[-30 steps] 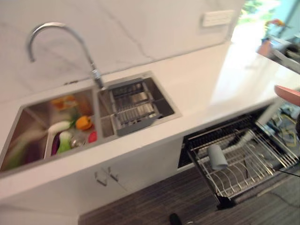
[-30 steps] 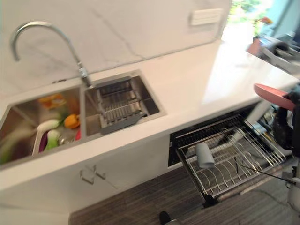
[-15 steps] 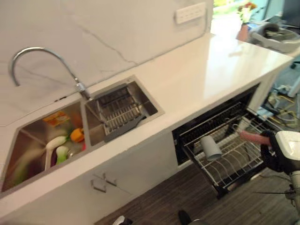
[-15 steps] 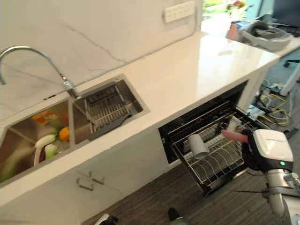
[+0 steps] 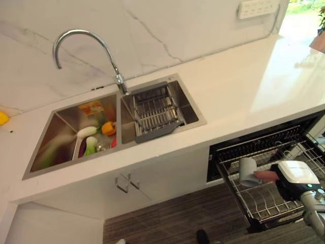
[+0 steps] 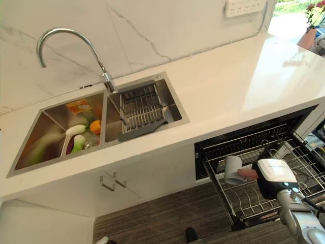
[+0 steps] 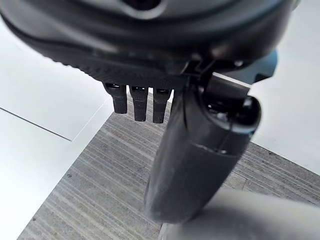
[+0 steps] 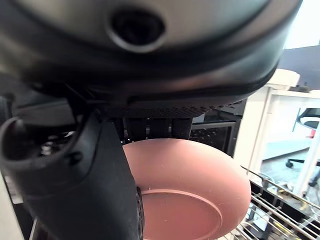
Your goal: Place the dishes in the dishwasher.
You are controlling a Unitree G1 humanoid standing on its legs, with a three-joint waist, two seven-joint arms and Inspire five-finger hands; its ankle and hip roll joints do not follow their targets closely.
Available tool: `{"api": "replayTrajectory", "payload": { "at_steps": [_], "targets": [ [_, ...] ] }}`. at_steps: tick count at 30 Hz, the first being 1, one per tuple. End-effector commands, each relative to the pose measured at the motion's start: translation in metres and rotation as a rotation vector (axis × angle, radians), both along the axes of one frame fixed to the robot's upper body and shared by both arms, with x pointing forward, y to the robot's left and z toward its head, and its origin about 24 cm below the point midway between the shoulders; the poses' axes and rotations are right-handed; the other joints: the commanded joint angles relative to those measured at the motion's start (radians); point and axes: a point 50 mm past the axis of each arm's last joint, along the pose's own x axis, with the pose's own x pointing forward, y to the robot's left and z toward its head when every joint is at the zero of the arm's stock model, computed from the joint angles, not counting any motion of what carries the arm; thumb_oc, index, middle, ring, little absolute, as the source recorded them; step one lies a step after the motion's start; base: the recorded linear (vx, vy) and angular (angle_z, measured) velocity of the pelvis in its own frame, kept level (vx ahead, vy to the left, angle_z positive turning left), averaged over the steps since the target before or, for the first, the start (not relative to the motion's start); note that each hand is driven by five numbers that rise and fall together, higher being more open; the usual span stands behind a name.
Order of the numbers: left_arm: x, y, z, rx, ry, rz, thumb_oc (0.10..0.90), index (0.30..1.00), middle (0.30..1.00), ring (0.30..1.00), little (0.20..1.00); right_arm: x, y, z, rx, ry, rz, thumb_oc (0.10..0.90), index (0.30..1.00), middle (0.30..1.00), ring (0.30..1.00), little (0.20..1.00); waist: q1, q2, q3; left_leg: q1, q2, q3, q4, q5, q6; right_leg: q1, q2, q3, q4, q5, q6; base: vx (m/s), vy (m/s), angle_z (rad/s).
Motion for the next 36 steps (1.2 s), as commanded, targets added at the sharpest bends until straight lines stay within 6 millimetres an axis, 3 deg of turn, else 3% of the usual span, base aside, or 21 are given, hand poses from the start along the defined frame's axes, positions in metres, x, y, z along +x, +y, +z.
{"api": "replayTrajectory", "payload": {
  "at_steps": [1,4,9,12,14,16,18,19,21,23,24,25,27,28,29,30,31,32,33,35,36],
  "targets": [
    [-0.013,0.006,-0.003,0.057,0.056,-0.061,0.800,0.900,0.900,0.900,0.900,0.024,0.000,0.066,-0.084,-0.323,0.049,0.800,0.900,0.900,0.900,0.900,0.034,-0.085,-0.047,0.003,-0.003,-0.013,0.004,-0.037,-0.058,0.070,-0.086,-0.009,0.022,-0.134,0.122,-0.04,-0.055,0.15],
    [-0.012,0.001,-0.003,0.043,0.053,-0.072,0.800,0.900,0.900,0.900,0.900,0.020,0.000,0.090,-0.126,-0.422,0.062,0.800,0.900,0.900,0.900,0.900,0.035,-0.093,-0.046,-0.003,-0.003,-0.021,0.004,-0.023,-0.059,0.067,-0.084,-0.019,0.023,-0.124,0.120,-0.04,-0.040,0.17],
    [-0.012,0.012,-0.002,0.060,0.056,-0.059,0.800,0.900,0.900,0.900,0.900,0.010,-0.006,0.120,-0.194,-0.530,0.050,0.800,0.900,0.900,0.900,0.900,0.032,-0.095,-0.049,0.000,-0.001,-0.021,0.004,-0.024,-0.060,0.069,-0.083,-0.022,0.023,-0.125,0.121,0.01,-0.006,0.01],
    [-0.012,0.011,-0.002,0.060,0.054,-0.062,0.800,0.900,0.900,0.900,0.900,0.003,-0.013,0.126,-0.213,-0.567,0.011,0.800,0.900,0.900,0.900,0.900,0.027,-0.095,-0.054,0.006,0.000,-0.021,0.004,-0.036,-0.060,0.075,-0.083,-0.020,0.021,-0.136,0.122,0.03,0.003,0.00],
    [-0.011,0.009,-0.002,0.058,0.048,-0.054,0.800,0.900,0.900,0.900,0.900,-0.010,-0.033,0.120,-0.176,-0.619,-0.123,0.800,0.900,0.900,0.900,0.900,0.018,-0.096,-0.053,0.004,0.001,-0.018,0.004,-0.026,-0.060,0.068,-0.080,-0.017,0.023,-0.125,0.120,-0.02,-0.010,0.01],
    [-0.010,0.008,-0.002,0.059,0.042,-0.045,0.800,0.900,0.900,0.900,0.900,-0.019,-0.046,0.110,-0.150,-0.634,-0.218,0.800,0.900,0.900,0.900,0.900,0.015,-0.095,-0.056,0.008,0.001,-0.018,0.004,-0.038,-0.060,0.072,-0.080,-0.015,0.022,-0.134,0.121,0.02,0.001,-0.03],
    [-0.011,0.007,-0.002,0.067,0.037,-0.021,0.800,0.900,0.900,0.900,0.900,-0.045,-0.067,0.081,-0.045,-0.677,-0.471,0.800,0.900,0.900,0.900,0.900,0.000,-0.092,-0.053,0.002,0.000,-0.015,0.004,-0.027,-0.059,0.062,-0.078,-0.011,0.026,-0.122,0.118,-0.02,-0.001,-0.02],
    [-0.011,0.007,-0.002,0.069,0.038,-0.026,0.800,0.900,0.900,0.900,0.900,-0.047,-0.067,0.081,-0.046,-0.675,-0.477,0.800,0.900,0.900,0.900,0.900,0.004,-0.091,-0.056,0.007,-0.001,-0.018,0.004,-0.040,-0.059,0.068,-0.079,-0.012,0.024,-0.133,0.120,0.00,0.000,0.00],
    [-0.009,-0.001,-0.003,0.060,0.034,-0.065,0.800,0.900,0.900,0.900,0.900,-0.086,-0.081,0.042,0.074,-0.718,-0.754,0.800,0.900,0.900,0.900,0.900,-0.012,-0.079,-0.058,0.005,-0.001,-0.021,0.004,-0.031,-0.056,0.066,-0.079,-0.016,0.030,-0.128,0.114,0.02,0.007,0.01],
    [-0.007,-0.002,-0.002,0.060,0.023,-0.085,0.800,0.900,0.900,0.900,0.900,-0.116,-0.088,0.009,0.069,-0.651,-0.948,0.800,0.900,0.900,0.900,0.900,-0.015,-0.071,-0.060,0.006,-0.002,-0.024,0.004,-0.043,-0.056,0.069,-0.081,-0.020,0.029,-0.138,0.113,0.03,0.012,-0.01],
    [-0.007,-0.001,-0.002,0.068,0.022,-0.093,0.800,0.900,0.900,0.900,0.900,-0.125,-0.088,-0.010,0.122,-0.624,-1.044,0.800,0.900,0.900,0.900,0.900,-0.015,-0.068,-0.057,0.001,-0.001,-0.026,0.004,-0.030,-0.056,0.063,-0.080,-0.025,0.035,-0.131,0.110,0.00,0.000,0.00],
    [-0.007,-0.001,-0.002,0.069,0.022,-0.092,0.800,0.900,0.900,0.900,0.900,-0.125,-0.089,-0.011,0.124,-0.626,-1.044,0.800,0.900,0.900,0.900,0.900,-0.016,-0.069,-0.057,0.000,-0.001,-0.027,0.004,-0.030,-0.056,0.062,-0.080,-0.026,0.036,-0.131,0.109,-0.06,0.000,-0.03],
    [-0.006,-0.004,-0.002,0.060,0.027,-0.103,0.800,0.900,0.900,0.900,0.900,-0.133,-0.081,-0.033,0.286,-0.677,-1.165,0.800,0.900,0.900,0.900,0.900,-0.020,-0.062,-0.057,-0.003,-0.002,-0.034,0.004,-0.029,-0.056,0.063,-0.084,-0.033,0.036,-0.133,0.107,0.00,0.000,0.00],
    [-0.008,-0.003,-0.003,0.062,0.039,-0.110,0.800,0.900,0.900,0.900,0.900,-0.150,-0.077,-0.058,0.348,-0.644,-1.309,0.800,0.900,0.900,0.900,0.900,-0.012,-0.059,-0.059,-0.004,-0.002,-0.040,0.004,-0.027,-0.057,0.068,-0.086,-0.040,0.034,-0.133,0.107,0.00,0.000,0.00],
    [-0.007,-0.003,-0.003,0.061,0.039,-0.108,0.800,0.900,0.900,0.900,0.900,-0.148,-0.078,-0.059,0.351,-0.648,-1.307,0.800,0.900,0.900,0.900,0.900,-0.015,-0.060,-0.058,-0.004,-0.003,-0.041,0.004,-0.027,-0.057,0.069,-0.086,-0.040,0.032,-0.133,0.107,0.00,0.000,0.00],
    [-0.009,-0.002,-0.003,0.061,0.040,-0.106,0.800,0.900,0.900,0.900,0.900,-0.148,-0.066,-0.081,0.488,-0.643,-1.377,0.800,0.900,0.900,0.900,0.900,-0.010,-0.053,-0.058,-0.004,-0.003,-0.046,0.004,-0.026,-0.058,0.073,-0.088,-0.045,0.029,-0.134,0.105,-0.01,-0.011,0.06],
    [-0.010,-0.003,-0.003,0.060,0.041,-0.101,0.800,0.900,0.900,0.900,0.900,-0.142,-0.059,-0.090,0.593,-0.699,-1.417,0.439,0.359,0.359,0.359,0.359,-0.010,-0.051,-0.055,-0.006,-0.005,-0.049,0.004,-0.024,-0.059,0.076,-0.089,-0.048,0.027,-0.134,0.105,-0.01,-0.011,0.07],
    [-0.010,-0.003,-0.003,0.062,0.040,-0.100,0.800,0.900,0.900,0.900,0.900,-0.142,-0.059,-0.091,0.597,-0.702,-1.417,0.400,0.300,0.300,0.300,0.300,-0.010,-0.052,-0.054,-0.006,-0.005,-0.050,0.004,-0.023,-0.059,0.076,-0.089,-0.049,0.027,-0.134,0.105,-0.01,-0.008,0.08],
    [-0.011,-0.005,-0.003,0.056,0.044,-0.100,0.800,0.900,0.900,0.900,0.900,-0.140,-0.047,-0.106,0.671,-0.654,-1.443,0.400,0.300,0.300,0.300,0.300,-0.004,-0.048,-0.051,-0.006,-0.007,-0.053,0.004,-0.022,-0.059,0.079,-0.091,-0.052,0.026,-0.135,0.105,-0.01,-0.005,0.05],
    [-0.011,-0.006,-0.004,0.052,0.046,-0.102,0.800,0.900,0.900,0.900,0.900,-0.137,-0.040,-0.116,0.674,-0.553,-1.421,0.400,0.300,0.300,0.300,0.300,0.001,-0.046,-0.048,-0.006,-0.008,-0.054,0.004,-0.020,-0.060,0.082,-0.092,-0.055,0.025,-0.135,0.106,-0.01,-0.003,0.02],
    [-0.012,-0.006,-0.004,0.057,0.043,-0.109,0.800,0.900,0.900,0.900,0.900,-0.120,-0.032,-0.120,0.654,-0.471,-1.333,0.400,0.300,0.300,0.300,0.300,0.006,-0.042,-0.044,-0.007,-0.009,-0.056,0.004,-0.018,-0.060,0.083,-0.094,-0.058,0.024,-0.136,0.107,-0.04,-0.008,0.06]
  ]
}}
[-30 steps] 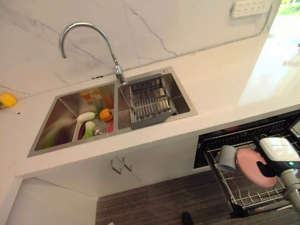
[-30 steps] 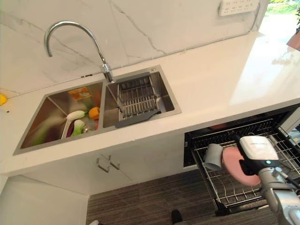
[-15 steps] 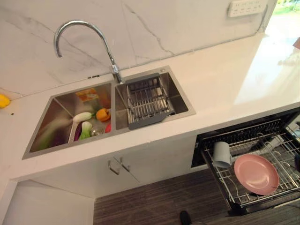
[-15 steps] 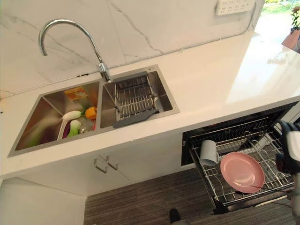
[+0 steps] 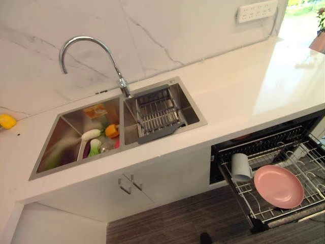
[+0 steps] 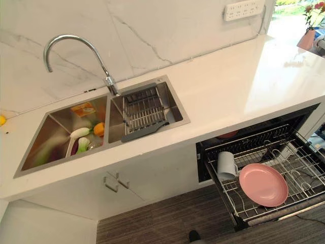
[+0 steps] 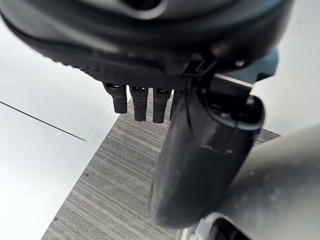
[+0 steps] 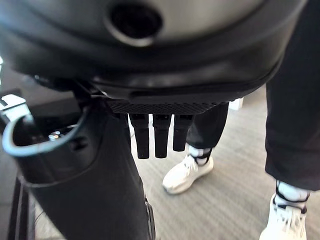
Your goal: Place the dishes in the dishwasher.
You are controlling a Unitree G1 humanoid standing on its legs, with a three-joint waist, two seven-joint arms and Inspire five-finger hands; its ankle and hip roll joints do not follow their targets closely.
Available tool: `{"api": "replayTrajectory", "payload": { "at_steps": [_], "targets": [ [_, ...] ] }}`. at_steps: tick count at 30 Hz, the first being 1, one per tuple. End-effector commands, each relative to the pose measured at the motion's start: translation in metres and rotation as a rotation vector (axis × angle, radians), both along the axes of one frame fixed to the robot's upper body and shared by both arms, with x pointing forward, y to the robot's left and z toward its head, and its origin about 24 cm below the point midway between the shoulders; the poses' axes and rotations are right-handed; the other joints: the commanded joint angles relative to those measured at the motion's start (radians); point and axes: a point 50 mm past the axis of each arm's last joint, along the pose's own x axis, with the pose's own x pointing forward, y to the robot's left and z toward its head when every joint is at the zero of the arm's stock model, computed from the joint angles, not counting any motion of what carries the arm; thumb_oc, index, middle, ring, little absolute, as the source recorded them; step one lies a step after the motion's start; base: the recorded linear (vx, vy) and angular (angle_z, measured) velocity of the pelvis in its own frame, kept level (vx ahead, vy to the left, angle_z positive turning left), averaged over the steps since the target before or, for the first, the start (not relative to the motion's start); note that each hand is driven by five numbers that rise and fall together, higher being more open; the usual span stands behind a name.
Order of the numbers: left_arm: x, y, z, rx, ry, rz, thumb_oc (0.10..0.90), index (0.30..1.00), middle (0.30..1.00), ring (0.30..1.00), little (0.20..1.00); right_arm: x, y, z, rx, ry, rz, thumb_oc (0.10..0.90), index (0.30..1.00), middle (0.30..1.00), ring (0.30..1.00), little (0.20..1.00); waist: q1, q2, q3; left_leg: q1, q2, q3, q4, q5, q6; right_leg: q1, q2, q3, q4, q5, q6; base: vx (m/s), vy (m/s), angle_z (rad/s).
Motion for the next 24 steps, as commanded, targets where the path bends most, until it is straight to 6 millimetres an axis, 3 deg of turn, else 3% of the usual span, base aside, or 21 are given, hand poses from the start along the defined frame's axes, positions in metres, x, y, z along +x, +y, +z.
{"api": "replayTrajectory", "payload": {
  "at_steps": [1,2,5,6,7,8,9,11,12,19,22,23,24],
  "targets": [
    [0.010,0.001,0.001,0.037,-0.019,-0.042,0.800,0.900,0.900,0.900,0.900,0.045,-0.026,0.029,-0.174,-0.063,0.188,0.400,0.300,0.300,0.300,0.300,0.046,-0.064,-0.035,-0.014,-0.002,-0.028,0.010,-0.001,-0.045,0.060,-0.081,-0.022,0.023,-0.121,0.110,-0.03,-0.004,0.10],
    [0.010,0.001,0.001,0.038,-0.021,-0.040,0.800,0.900,0.900,0.900,0.900,0.046,-0.025,0.029,-0.175,-0.065,0.190,0.400,0.300,0.300,0.300,0.300,0.044,-0.065,-0.034,-0.014,-0.002,-0.028,0.010,-0.001,-0.045,0.060,-0.081,-0.021,0.023,-0.122,0.110,-0.02,0.001,0.11],
    [0.013,-0.003,0.001,0.040,-0.034,-0.064,0.800,0.900,0.900,0.900,0.900,0.081,-0.010,0.028,-0.159,-0.097,0.319,0.400,0.300,0.300,0.300,0.300,0.057,-0.059,-0.030,-0.014,-0.003,-0.031,0.010,0.002,-0.046,0.061,-0.083,-0.026,0.022,-0.121,0.110,-0.01,0.000,0.03],
    [0.015,-0.004,0.002,0.038,-0.045,-0.066,0.800,0.900,0.900,0.900,0.900,0.095,-0.005,0.031,-0.172,-0.109,0.388,0.400,0.300,0.300,0.300,0.300,0.065,-0.058,-0.030,-0.016,-0.003,-0.032,0.010,0.003,-0.046,0.061,-0.084,-0.029,0.021,-0.120,0.111,-0.03,-0.014,0.02],
    [0.019,-0.004,0.003,0.041,-0.069,-0.055,0.800,0.900,0.900,0.900,0.900,0.121,0.006,0.039,-0.197,-0.143,0.505,0.400,0.300,0.300,0.300,0.300,0.077,-0.058,-0.029,-0.018,-0.003,-0.035,0.010,0.005,-0.047,0.063,-0.084,-0.033,0.020,-0.121,0.110,0.00,0.000,0.00],
    [0.019,-0.004,0.003,0.041,-0.069,-0.055,0.800,0.900,0.900,0.900,0.900,0.121,0.006,0.039,-0.197,-0.143,0.505,0.400,0.300,0.300,0.300,0.300,0.076,-0.058,-0.029,-0.018,-0.003,-0.035,0.010,0.005,-0.047,0.063,-0.085,-0.033,0.020,-0.121,0.110,-0.03,-0.028,0.01],
    [0.024,-0.006,0.004,0.039,-0.094,-0.050,0.800,0.900,0.900,0.900,0.900,0.147,0.017,0.046,-0.206,-0.176,0.609,0.400,0.300,0.300,0.300,0.300,0.095,-0.060,-0.031,-0.020,-0.004,-0.039,0.010,0.008,-0.048,0.064,-0.086,-0.040,0.020,-0.120,0.109,0.00,0.000,0.00],
    [0.026,-0.007,0.005,0.037,-0.101,-0.049,0.800,0.900,0.900,0.900,0.900,0.155,0.023,0.047,-0.203,-0.182,0.648,0.400,0.300,0.300,0.300,0.300,0.099,-0.062,-0.030,-0.022,-0.004,-0.042,0.010,0.009,-0.048,0.064,-0.087,-0.043,0.021,-0.120,0.109,-0.01,-0.014,0.02],
    [0.028,-0.010,0.005,0.035,-0.108,-0.045,0.800,0.900,0.900,0.900,0.900,0.178,0.045,0.050,-0.186,-0.202,0.785,0.400,0.300,0.300,0.300,0.300,0.118,-0.067,-0.032,-0.025,-0.006,-0.047,0.010,0.012,-0.047,0.066,-0.087,-0.052,0.024,-0.121,0.107,-0.02,-0.025,0.09],
    [0.036,0.002,0.008,0.056,-0.133,0.004,0.800,0.900,0.900,0.900,0.900,0.214,0.095,0.057,-0.095,-0.279,1.043,0.400,0.300,0.300,0.300,0.300,0.169,-0.080,-0.035,-0.030,-0.014,-0.096,0.010,0.008,-0.045,0.083,-0.094,-0.098,0.029,-0.138,0.102,-0.01,-0.027,0.29],
    [0.036,0.003,0.008,0.057,-0.133,0.012,0.800,0.900,0.900,0.900,0.900,0.219,0.099,0.061,-0.110,-0.277,1.088,0.400,0.300,0.300,0.300,0.300,0.176,-0.085,-0.032,-0.034,-0.015,-0.107,0.010,0.010,-0.046,0.084,-0.096,-0.107,0.030,-0.138,0.100,-0.03,-0.027,0.30],
    [0.032,0.011,0.007,0.082,-0.109,0.022,0.800,0.900,0.900,0.900,0.900,0.226,0.099,0.067,-0.207,-0.193,1.224,0.400,0.300,0.300,0.300,0.300,0.198,-0.096,-0.029,-0.048,-0.018,-0.141,0.010,0.019,-0.051,0.085,-0.099,-0.140,0.041,-0.146,0.094,-0.05,-0.057,0.54],
    [0.027,0.013,0.006,0.090,-0.084,0.022,0.800,0.900,0.900,0.900,0.900,0.226,0.094,0.069,-0.234,-0.171,1.234,0.400,0.300,0.300,0.300,0.300,0.204,-0.098,-0.030,-0.051,-0.018,-0.153,0.010,0.020,-0.053,0.087,-0.100,-0.153,0.044,-0.150,0.092,-0.05,-0.057,0.54]
  ]
}}
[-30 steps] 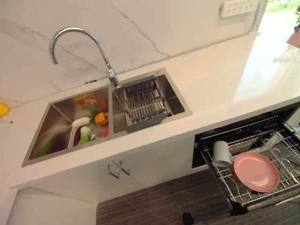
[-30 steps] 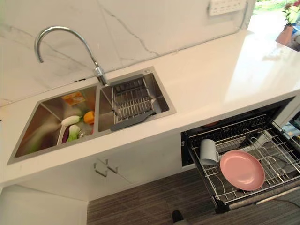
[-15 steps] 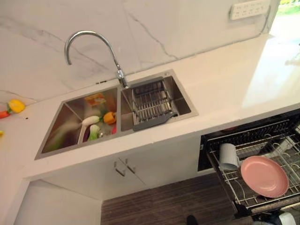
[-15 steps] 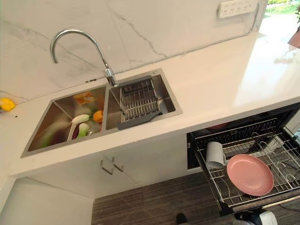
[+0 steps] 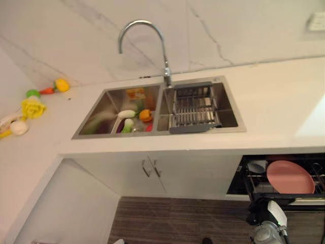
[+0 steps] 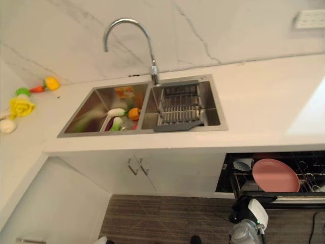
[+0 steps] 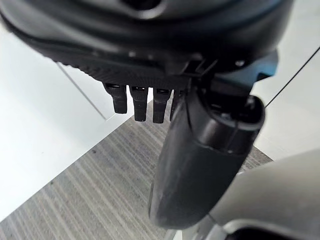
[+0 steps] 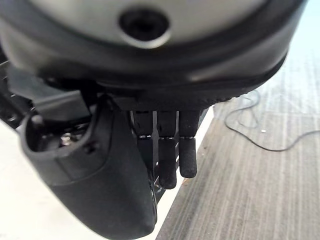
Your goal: Place the dishes in the dishwasher.
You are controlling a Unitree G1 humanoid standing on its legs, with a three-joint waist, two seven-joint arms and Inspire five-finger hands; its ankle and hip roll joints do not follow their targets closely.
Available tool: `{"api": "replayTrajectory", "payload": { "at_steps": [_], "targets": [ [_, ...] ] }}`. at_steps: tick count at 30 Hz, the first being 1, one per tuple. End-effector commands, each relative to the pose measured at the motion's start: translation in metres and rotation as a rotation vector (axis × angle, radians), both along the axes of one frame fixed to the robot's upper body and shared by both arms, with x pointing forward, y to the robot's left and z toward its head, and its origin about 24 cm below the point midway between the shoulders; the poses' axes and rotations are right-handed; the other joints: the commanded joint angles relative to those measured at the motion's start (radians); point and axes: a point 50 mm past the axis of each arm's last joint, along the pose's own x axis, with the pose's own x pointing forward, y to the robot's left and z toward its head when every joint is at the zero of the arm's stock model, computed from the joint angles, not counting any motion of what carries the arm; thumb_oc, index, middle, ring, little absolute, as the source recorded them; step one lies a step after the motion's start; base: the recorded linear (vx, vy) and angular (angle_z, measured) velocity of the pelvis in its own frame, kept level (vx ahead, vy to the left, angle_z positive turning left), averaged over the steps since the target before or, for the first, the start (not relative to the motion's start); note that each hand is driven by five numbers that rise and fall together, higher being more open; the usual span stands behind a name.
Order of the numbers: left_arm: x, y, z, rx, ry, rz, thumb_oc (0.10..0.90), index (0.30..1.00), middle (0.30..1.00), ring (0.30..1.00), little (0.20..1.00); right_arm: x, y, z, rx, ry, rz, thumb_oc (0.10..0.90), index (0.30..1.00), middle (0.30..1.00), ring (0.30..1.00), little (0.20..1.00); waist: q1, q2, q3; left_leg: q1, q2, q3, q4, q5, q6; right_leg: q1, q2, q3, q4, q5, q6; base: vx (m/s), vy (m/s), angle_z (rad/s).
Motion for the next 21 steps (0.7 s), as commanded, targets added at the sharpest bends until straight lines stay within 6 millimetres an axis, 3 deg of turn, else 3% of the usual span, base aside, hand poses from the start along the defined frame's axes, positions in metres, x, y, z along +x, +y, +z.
{"api": "replayTrajectory", "payload": {
  "at_steps": [1,2,4,5,12,13,14,21],
  "targets": [
    [0.015,0.002,0.002,0.040,-0.006,-0.019,0.800,0.900,0.900,0.900,0.900,0.089,0.026,0.063,-0.108,-0.326,0.315,0.400,0.300,0.300,0.300,0.300,0.021,-0.055,-0.030,-0.013,-0.012,-0.056,0.009,-0.002,-0.073,0.056,-0.073,0.001,0.040,-0.152,0.090,0.00,-0.051,0.57],
    [0.009,0.007,0.001,0.054,0.021,-0.009,0.800,0.900,0.900,0.900,0.900,0.085,0.009,0.060,-0.194,-0.257,0.321,0.400,0.300,0.300,0.300,0.300,0.038,-0.062,-0.036,-0.024,-0.015,-0.084,0.009,0.003,-0.080,0.063,-0.075,-0.028,0.041,-0.158,0.087,0.00,-0.037,0.48],
    [0.006,0.009,0.000,0.057,0.031,-0.003,0.800,0.900,0.900,0.900,0.900,0.081,0.003,0.058,-0.211,-0.233,0.305,0.400,0.300,0.300,0.300,0.300,0.043,-0.065,-0.038,-0.029,-0.017,-0.097,0.009,0.007,-0.083,0.067,-0.077,-0.041,0.040,-0.160,0.086,0.00,-0.051,0.58],
    [0.001,0.012,0.000,0.063,0.050,0.030,0.800,0.900,0.900,0.900,0.900,0.068,-0.009,0.047,-0.239,-0.159,0.269,0.400,0.300,0.300,0.300,0.300,0.054,-0.073,-0.043,-0.038,-0.020,-0.128,0.009,0.014,-0.089,0.077,-0.080,-0.074,0.042,-0.166,0.084,0.01,-0.069,0.58],
    [-0.008,0.014,-0.002,0.062,0.081,0.075,0.800,0.900,0.900,0.900,0.900,0.030,-0.021,0.018,-0.247,0.015,0.197,0.400,0.300,0.300,0.300,0.300,0.067,-0.089,-0.050,-0.052,-0.028,-0.172,0.009,0.023,-0.095,0.092,-0.088,-0.126,0.049,-0.175,0.083,0.01,-0.037,0.47],
    [-0.010,0.014,-0.002,0.056,0.088,0.093,0.800,0.900,0.900,0.900,0.900,0.020,-0.020,0.010,-0.244,0.069,0.215,0.471,0.406,0.406,0.406,0.406,0.068,-0.091,-0.052,-0.051,-0.029,-0.173,0.009,0.021,-0.096,0.094,-0.088,-0.130,0.047,-0.176,0.083,0.04,-0.038,0.38],
    [-0.015,0.015,-0.003,0.052,0.101,0.137,0.800,0.900,0.900,0.900,0.900,-0.002,-0.016,-0.006,-0.237,0.164,0.226,0.800,0.900,0.900,0.900,0.900,0.062,-0.096,-0.058,-0.047,-0.028,-0.167,0.009,0.018,-0.096,0.104,-0.088,-0.132,0.040,-0.176,0.083,0.04,-0.027,0.22],
    [-0.013,0.014,-0.003,0.045,0.100,0.130,0.800,0.900,0.900,0.900,0.900,-0.018,-0.020,-0.011,-0.271,0.216,0.206,0.800,0.900,0.900,0.900,0.900,0.045,-0.104,-0.069,-0.040,-0.022,-0.140,0.009,0.009,-0.095,0.099,-0.090,-0.108,0.029,-0.168,0.089,0.03,-0.008,-0.06]
  ]
}}
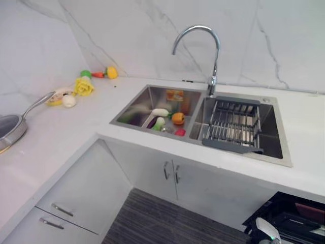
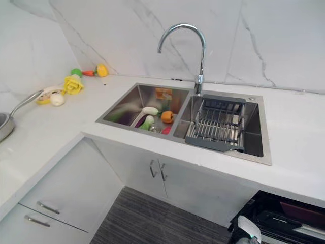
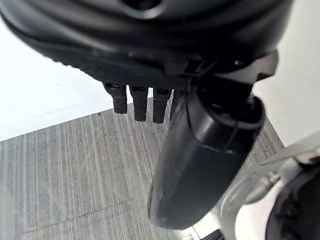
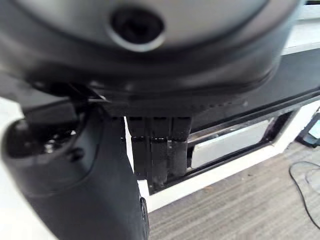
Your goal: Place the dishes in the dishwasher.
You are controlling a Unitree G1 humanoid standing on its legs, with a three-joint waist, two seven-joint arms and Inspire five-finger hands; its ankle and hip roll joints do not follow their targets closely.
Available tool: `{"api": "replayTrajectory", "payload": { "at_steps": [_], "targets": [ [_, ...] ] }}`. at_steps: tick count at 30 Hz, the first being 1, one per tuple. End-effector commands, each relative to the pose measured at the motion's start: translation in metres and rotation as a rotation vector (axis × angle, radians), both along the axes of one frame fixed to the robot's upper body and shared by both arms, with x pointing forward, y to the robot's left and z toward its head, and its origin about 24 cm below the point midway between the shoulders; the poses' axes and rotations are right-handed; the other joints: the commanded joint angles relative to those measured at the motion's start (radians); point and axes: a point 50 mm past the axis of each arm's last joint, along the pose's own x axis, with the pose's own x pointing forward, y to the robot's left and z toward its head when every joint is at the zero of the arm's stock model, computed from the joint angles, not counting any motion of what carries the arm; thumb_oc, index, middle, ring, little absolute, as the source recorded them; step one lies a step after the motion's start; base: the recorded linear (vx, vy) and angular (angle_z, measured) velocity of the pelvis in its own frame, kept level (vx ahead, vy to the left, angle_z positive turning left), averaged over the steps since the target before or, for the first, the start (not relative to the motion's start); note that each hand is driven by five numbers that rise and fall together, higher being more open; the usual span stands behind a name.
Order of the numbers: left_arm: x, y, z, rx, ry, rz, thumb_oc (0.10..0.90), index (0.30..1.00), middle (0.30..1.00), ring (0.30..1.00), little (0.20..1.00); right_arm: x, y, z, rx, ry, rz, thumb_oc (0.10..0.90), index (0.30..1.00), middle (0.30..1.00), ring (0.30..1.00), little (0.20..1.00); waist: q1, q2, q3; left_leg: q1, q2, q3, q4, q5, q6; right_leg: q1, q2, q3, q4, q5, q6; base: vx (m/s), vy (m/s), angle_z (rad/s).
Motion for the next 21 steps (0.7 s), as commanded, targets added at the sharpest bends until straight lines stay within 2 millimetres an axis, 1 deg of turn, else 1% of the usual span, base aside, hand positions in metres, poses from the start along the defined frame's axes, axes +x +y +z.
{"api": "replayTrajectory", "payload": {
  "at_steps": [1,3,5,6,7,8,11,12,13,15,16,17,18,19,20,21],
  "targets": [
    [0.027,0.003,0.004,0.036,-0.035,-0.022,0.800,0.900,0.900,0.900,0.900,0.042,-0.026,0.029,-0.121,-0.188,-0.032,0.800,0.900,0.900,0.900,0.900,-0.011,-0.057,0.012,-0.021,-0.001,0.035,0.003,-0.051,-0.084,0.028,-0.061,0.107,0.026,-0.091,0.081,0.03,0.011,-0.24],
    [0.031,0.003,0.004,0.038,-0.050,-0.016,0.800,0.900,0.900,0.900,0.900,0.046,-0.025,0.032,-0.096,-0.239,-0.065,0.800,0.900,0.900,0.900,0.900,-0.026,-0.059,0.008,-0.016,0.001,0.055,0.003,-0.055,-0.081,0.019,-0.061,0.124,0.024,-0.086,0.083,0.03,0.019,-0.27],
    [0.034,0.003,0.005,0.039,-0.057,-0.016,0.800,0.900,0.900,0.900,0.900,0.045,-0.024,0.031,-0.088,-0.244,-0.070,0.800,0.900,0.900,0.900,0.900,-0.027,-0.059,0.007,-0.013,0.003,0.065,0.003,-0.057,-0.079,0.016,-0.060,0.136,0.023,-0.084,0.084,0.02,0.006,-0.49],
    [0.039,0.004,0.006,0.042,-0.073,-0.017,0.800,0.900,0.900,0.900,0.900,0.040,-0.023,0.028,-0.078,-0.240,-0.096,0.800,0.900,0.900,0.900,0.900,-0.041,-0.060,0.006,-0.009,0.005,0.081,0.003,-0.061,-0.077,0.012,-0.060,0.152,0.021,-0.081,0.085,0.02,0.005,-0.55],
    [0.042,0.004,0.007,0.043,-0.080,-0.017,0.800,0.900,0.900,0.900,0.900,0.036,-0.022,0.026,-0.068,-0.241,-0.122,0.800,0.900,0.900,0.900,0.900,-0.043,-0.060,0.006,-0.006,0.007,0.089,0.003,-0.063,-0.076,0.010,-0.059,0.157,0.020,-0.080,0.086,0.03,0.003,-0.51],
    [0.048,0.004,0.008,0.042,-0.097,-0.014,0.800,0.900,0.900,0.900,0.900,0.031,-0.022,0.025,-0.060,-0.242,-0.150,0.800,0.900,0.900,0.900,0.900,-0.057,-0.059,0.002,-0.001,0.009,0.101,0.003,-0.069,-0.074,0.006,-0.060,0.170,0.019,-0.077,0.089,0.02,0.000,-0.43],
    [0.051,0.005,0.009,0.041,-0.104,-0.018,0.800,0.900,0.900,0.900,0.900,0.029,-0.025,0.025,-0.075,-0.239,-0.152,0.800,0.900,0.900,0.900,0.900,-0.066,-0.059,-0.001,0.006,0.010,0.113,0.003,-0.074,-0.074,0.003,-0.060,0.180,0.019,-0.074,0.091,0.03,-0.006,-0.27],
    [0.054,0.005,0.009,0.039,-0.110,-0.017,0.800,0.900,0.900,0.900,0.900,0.031,-0.027,0.028,-0.083,-0.251,-0.158,0.555,0.533,0.533,0.533,0.533,-0.069,-0.057,-0.001,0.008,0.010,0.117,0.003,-0.076,-0.074,0.002,-0.060,0.186,0.018,-0.073,0.092,0.03,-0.013,-0.23],
    [0.056,0.006,0.010,0.038,-0.115,-0.014,0.800,0.900,0.900,0.900,0.900,0.034,-0.031,0.032,-0.094,-0.274,-0.168,0.400,0.300,0.300,0.300,0.300,-0.073,-0.056,-0.002,0.009,0.011,0.120,0.003,-0.077,-0.074,0.001,-0.061,0.190,0.018,-0.072,0.094,0.02,-0.021,-0.16],
    [0.062,0.007,0.012,0.038,-0.132,-0.010,0.800,0.900,0.900,0.900,0.900,0.053,-0.037,0.049,-0.110,-0.400,-0.182,0.400,0.300,0.300,0.300,0.300,-0.081,-0.050,0.006,0.007,0.012,0.129,0.003,-0.077,-0.074,-0.008,-0.062,0.200,0.020,-0.068,0.096,0.00,-0.019,-0.08],
    [0.062,0.007,0.012,0.038,-0.132,-0.010,0.800,0.900,0.900,0.900,0.900,0.053,-0.037,0.049,-0.110,-0.399,-0.182,0.400,0.300,0.300,0.300,0.300,-0.080,-0.050,0.006,0.007,0.012,0.129,0.003,-0.077,-0.074,-0.008,-0.062,0.201,0.020,-0.068,0.096,-0.03,-0.012,-0.22],
    [0.067,0.007,0.013,0.036,-0.148,-0.009,0.800,0.900,0.900,0.900,0.900,0.061,-0.044,0.058,-0.131,-0.450,-0.199,0.400,0.300,0.300,0.300,0.300,-0.083,-0.043,0.017,0.003,0.011,0.131,0.003,-0.075,-0.074,-0.018,-0.063,0.205,0.022,-0.064,0.097,-0.10,0.002,-0.26],
    [0.073,0.006,0.014,0.032,-0.165,-0.021,0.800,0.900,0.900,0.900,0.900,0.081,-0.055,0.079,-0.176,-0.548,-0.194,0.400,0.300,0.300,0.300,0.300,-0.088,-0.025,0.041,-0.012,0.011,0.134,0.003,-0.070,-0.074,-0.043,-0.065,0.210,0.027,-0.056,0.098,-0.10,0.002,-0.20],
    [0.074,0.006,0.015,0.031,-0.167,-0.020,0.800,0.900,0.900,0.900,0.900,0.082,-0.055,0.080,-0.177,-0.549,-0.194,0.400,0.300,0.300,0.300,0.300,-0.088,-0.024,0.042,-0.013,0.012,0.134,0.003,-0.069,-0.074,-0.045,-0.065,0.211,0.028,-0.056,0.098,-0.17,0.037,-0.15],
    [0.087,0.002,0.019,0.019,-0.220,-0.025,0.800,0.900,0.900,0.900,0.900,0.093,-0.065,0.094,-0.214,-0.590,-0.193,0.400,0.300,0.300,0.300,0.300,-0.089,-0.007,0.062,-0.030,0.011,0.135,0.003,-0.063,-0.074,-0.070,-0.067,0.213,0.035,-0.050,0.098,-0.15,0.065,-0.09],
    [0.093,0.002,0.020,-0.001,-0.236,-0.033,0.800,0.900,0.900,0.900,0.900,0.101,-0.081,0.111,-0.262,-0.623,-0.219,0.400,0.300,0.300,0.300,0.300,-0.090,0.014,0.077,-0.047,0.008,0.134,0.003,-0.054,-0.075,-0.086,-0.068,0.214,0.037,-0.046,0.096,-0.20,0.096,-0.07]
  ]
}}
